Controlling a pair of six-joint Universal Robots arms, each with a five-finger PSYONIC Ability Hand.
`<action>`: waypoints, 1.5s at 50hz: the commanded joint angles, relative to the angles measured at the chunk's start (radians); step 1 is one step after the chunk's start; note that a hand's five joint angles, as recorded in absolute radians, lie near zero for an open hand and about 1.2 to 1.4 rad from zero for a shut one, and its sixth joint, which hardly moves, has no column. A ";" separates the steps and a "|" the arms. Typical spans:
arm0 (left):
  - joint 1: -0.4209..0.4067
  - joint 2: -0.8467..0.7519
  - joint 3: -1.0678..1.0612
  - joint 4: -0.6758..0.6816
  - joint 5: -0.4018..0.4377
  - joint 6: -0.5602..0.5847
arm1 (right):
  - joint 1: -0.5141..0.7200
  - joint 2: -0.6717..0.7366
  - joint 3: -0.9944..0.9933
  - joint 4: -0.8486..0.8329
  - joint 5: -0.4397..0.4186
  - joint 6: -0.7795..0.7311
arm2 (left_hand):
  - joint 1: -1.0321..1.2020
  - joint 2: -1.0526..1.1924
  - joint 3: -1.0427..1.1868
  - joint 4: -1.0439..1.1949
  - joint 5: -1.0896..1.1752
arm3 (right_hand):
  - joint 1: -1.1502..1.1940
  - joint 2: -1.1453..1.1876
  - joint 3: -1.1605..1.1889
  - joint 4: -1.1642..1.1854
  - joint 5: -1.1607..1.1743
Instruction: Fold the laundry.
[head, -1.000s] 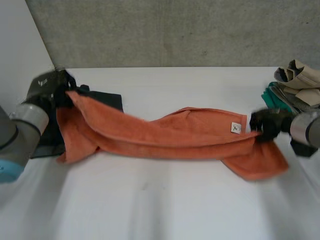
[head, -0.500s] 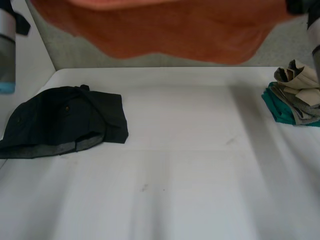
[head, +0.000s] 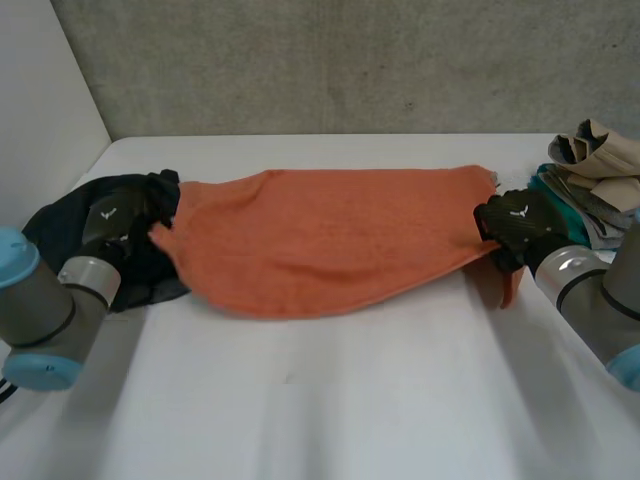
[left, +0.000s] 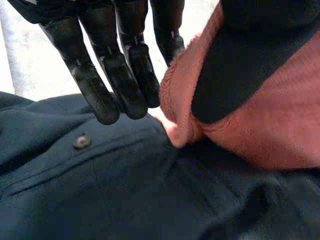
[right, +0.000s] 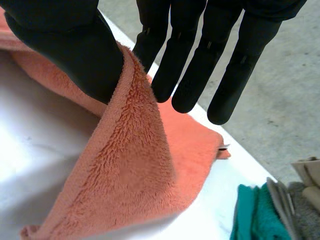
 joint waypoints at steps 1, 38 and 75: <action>0.001 0.062 -0.081 0.004 0.112 0.253 | 0.001 -0.005 -0.002 0.000 0.002 -0.006 | -0.031 -0.047 -0.048 -0.048 -0.051 | 0.259 0.215 0.203 0.198 0.221; 0.101 0.272 -0.287 0.026 0.440 0.753 | 0.001 -0.003 0.010 0.001 0.003 -0.006 | -0.334 -0.350 -0.351 -0.350 -0.353 | 0.259 0.215 0.203 0.198 0.221; 0.240 0.360 -0.396 -0.171 0.738 0.973 | -0.001 0.014 0.007 0.026 0.000 -0.013 | -0.311 -0.326 -0.327 -0.327 -0.330 | 0.259 0.215 0.203 0.198 0.221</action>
